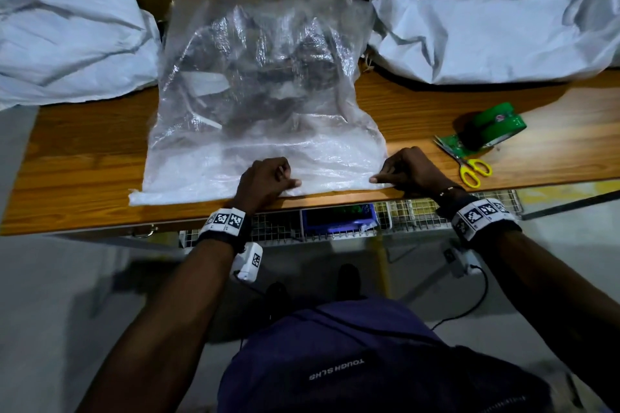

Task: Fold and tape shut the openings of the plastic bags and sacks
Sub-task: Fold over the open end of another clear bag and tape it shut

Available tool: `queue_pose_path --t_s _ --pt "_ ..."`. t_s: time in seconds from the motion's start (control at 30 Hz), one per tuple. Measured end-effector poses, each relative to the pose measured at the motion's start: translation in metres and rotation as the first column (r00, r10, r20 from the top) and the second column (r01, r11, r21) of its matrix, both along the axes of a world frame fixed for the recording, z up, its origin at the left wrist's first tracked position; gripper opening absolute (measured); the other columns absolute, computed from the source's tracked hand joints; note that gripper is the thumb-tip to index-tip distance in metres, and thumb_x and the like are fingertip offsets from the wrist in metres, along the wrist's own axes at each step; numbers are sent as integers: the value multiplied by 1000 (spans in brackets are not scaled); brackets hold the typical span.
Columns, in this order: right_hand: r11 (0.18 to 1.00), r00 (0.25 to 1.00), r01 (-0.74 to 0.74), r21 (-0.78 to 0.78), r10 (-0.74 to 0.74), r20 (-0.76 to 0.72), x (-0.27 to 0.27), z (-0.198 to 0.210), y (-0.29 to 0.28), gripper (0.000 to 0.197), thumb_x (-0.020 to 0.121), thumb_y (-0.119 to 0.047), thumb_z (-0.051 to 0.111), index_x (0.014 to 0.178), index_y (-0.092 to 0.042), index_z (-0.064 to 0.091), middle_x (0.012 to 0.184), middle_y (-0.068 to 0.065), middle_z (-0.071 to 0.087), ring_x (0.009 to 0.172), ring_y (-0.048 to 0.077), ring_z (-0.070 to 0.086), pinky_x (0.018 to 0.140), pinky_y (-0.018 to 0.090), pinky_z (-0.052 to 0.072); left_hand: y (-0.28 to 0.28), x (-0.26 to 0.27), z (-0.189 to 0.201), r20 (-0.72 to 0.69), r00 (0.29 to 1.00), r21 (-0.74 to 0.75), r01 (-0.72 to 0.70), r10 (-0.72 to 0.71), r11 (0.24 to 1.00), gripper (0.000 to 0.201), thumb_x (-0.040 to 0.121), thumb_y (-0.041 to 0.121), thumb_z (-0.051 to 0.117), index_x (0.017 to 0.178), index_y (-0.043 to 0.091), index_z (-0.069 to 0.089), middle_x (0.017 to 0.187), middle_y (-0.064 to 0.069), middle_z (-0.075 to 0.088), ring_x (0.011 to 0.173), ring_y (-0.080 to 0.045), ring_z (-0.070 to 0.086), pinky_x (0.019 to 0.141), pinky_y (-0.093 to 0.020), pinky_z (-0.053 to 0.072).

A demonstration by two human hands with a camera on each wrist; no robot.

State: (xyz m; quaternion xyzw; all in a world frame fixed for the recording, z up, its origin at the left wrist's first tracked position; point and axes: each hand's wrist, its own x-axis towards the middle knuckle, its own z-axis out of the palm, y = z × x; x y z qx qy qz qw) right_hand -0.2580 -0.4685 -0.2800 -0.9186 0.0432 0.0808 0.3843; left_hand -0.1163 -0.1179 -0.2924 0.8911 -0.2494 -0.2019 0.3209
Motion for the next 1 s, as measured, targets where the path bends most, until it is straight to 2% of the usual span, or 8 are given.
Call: queue_pose_path --t_s 0.17,0.27,0.37,0.53,0.63,0.73,0.9,1.0 --pt "991 984 112 -67 -101 144 3 1 6 37 63 -42 100 75 -21 73 73 -8 70 64 11 65 58 28 48 -3 1 6 102 995 15 15 -16 1000 45 68 58 90 75 25 61 71 13 67 69 -7 65 58 -27 46" --pt "986 979 -47 -160 77 188 3 2 26 24 74 -21 93 92 -19 76 91 -3 69 74 13 62 67 35 53 -7 -1 9 166 986 25 12 -16 1000 46 65 52 94 77 24 60 71 13 68 68 -6 64 59 -25 46" --pt "961 979 -115 -253 152 136 -11 -1 44 33 78 -4 81 108 -16 76 107 3 71 91 22 65 78 39 56 -14 -6 7 189 979 38 68 -74 997 35 70 36 94 78 24 62 74 9 69 70 -13 64 62 -29 47" --pt "925 947 -86 -371 191 257 -27 -5 70 29 106 -24 58 132 -17 67 127 7 66 106 24 58 80 38 51 -10 -20 -9 247 954 -7 177 -170 984 15 88 22 79 89 23 64 78 7 65 73 -15 57 63 -30 38" --pt "943 941 -103 -315 195 276 -15 -7 100 23 106 -26 60 119 -12 73 118 7 66 108 25 58 81 39 53 -9 -16 -15 221 962 -62 180 -162 982 15 88 22 78 91 24 64 78 10 62 72 -8 53 63 -21 34" --pt "986 954 -15 -163 63 293 -3 -17 112 15 102 -20 65 102 -11 77 106 5 68 100 24 61 82 44 54 -7 -7 -18 194 961 -94 219 -198 971 15 87 23 80 93 22 66 79 9 63 71 -5 51 65 -26 35" --pt "993 951 42 -108 -7 308 -5 -18 113 19 103 -23 66 104 -10 80 106 5 72 99 19 64 85 39 54 0 4 -10 26 978 -267 208 -209 941 17 87 22 84 89 18 68 79 4 70 74 -12 64 70 -27 48" --pt "988 949 65 -138 -19 314 -5 -17 117 16 102 -21 68 104 -11 80 106 4 72 98 19 64 85 42 55 18 7 -4 58 980 -312 200 -192 929 11 87 17 83 89 14 73 87 3 73 82 -16 67 75 -31 51"
